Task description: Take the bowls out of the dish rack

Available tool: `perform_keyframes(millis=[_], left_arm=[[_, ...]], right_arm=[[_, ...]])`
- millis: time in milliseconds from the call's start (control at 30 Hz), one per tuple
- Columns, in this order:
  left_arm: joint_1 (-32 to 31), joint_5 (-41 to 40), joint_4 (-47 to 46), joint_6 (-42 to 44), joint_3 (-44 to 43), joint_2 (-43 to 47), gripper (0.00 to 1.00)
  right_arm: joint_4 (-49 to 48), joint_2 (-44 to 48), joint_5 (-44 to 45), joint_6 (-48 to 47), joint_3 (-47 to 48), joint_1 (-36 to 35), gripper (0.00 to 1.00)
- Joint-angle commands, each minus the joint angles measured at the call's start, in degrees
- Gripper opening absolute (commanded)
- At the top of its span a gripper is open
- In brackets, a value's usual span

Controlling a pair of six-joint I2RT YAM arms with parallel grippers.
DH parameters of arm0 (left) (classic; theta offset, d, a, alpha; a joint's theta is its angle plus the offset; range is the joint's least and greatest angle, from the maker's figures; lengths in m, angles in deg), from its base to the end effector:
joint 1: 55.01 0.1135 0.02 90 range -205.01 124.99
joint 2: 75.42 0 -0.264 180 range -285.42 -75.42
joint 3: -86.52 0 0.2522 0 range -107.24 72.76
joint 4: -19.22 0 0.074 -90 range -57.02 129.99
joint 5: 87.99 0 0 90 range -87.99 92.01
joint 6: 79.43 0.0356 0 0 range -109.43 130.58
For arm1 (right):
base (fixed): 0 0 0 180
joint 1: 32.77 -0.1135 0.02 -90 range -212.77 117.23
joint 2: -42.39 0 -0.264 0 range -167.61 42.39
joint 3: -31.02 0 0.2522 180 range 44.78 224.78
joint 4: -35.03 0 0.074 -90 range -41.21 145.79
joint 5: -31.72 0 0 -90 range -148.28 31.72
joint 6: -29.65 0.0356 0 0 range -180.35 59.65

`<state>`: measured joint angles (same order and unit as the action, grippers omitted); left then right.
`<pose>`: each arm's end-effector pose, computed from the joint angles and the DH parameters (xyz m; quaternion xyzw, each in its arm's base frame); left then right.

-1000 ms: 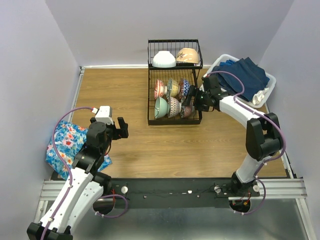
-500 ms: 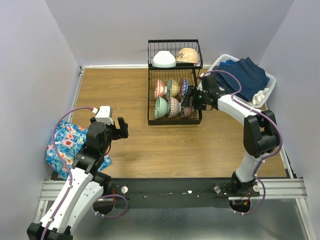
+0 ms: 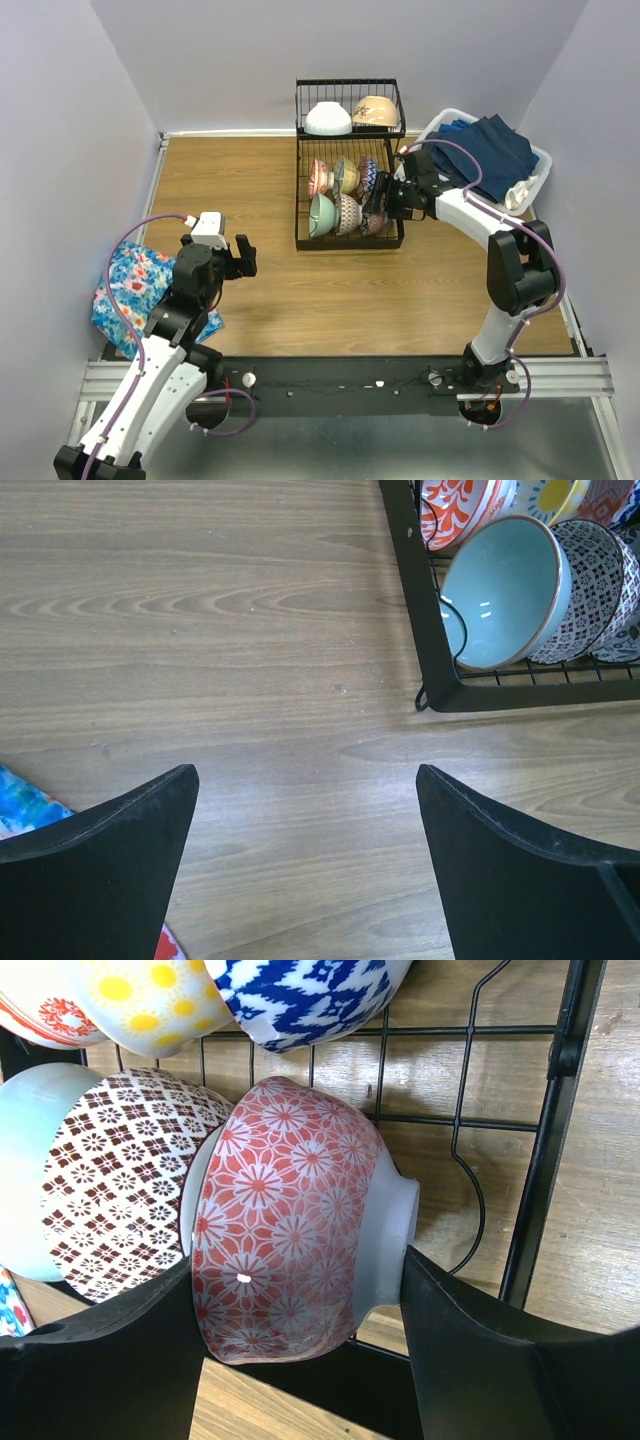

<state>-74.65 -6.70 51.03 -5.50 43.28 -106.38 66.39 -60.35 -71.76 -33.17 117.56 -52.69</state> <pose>0.1364 -0.0430 0.2665 -0.0184 0.8154 -0.1173 0.5666 0.3673 0.1419 0.2205 0.0162 0.9266 0.2439 0.2858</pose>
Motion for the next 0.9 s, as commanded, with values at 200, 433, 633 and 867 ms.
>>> perform_keyframes(millis=[200, 433, 633, 867], left_arm=[[-0.2, 0.5, -0.8, 0.3, -0.3, 0.7, 0.99], [-0.2, 0.4, -0.8, 0.3, -0.3, 0.8, 0.99], [-0.2, 0.3, -0.9, 0.3, -0.2, 0.8, 0.99], [-0.2, 0.7, -0.9, 0.2, -0.2, 0.5, 0.99]], right_arm=[[7.2, 0.0, 6.3, -2.2, 6.7, -4.2, 0.24], [10.6, 0.1, 13.1, -2.2, 9.5, -5.9, 0.15], [12.5, 0.7, 17.7, -2.4, 10.9, -6.7, 0.14], [12.2, 3.8, 19.3, -2.4, 9.8, -6.7, 0.12]])
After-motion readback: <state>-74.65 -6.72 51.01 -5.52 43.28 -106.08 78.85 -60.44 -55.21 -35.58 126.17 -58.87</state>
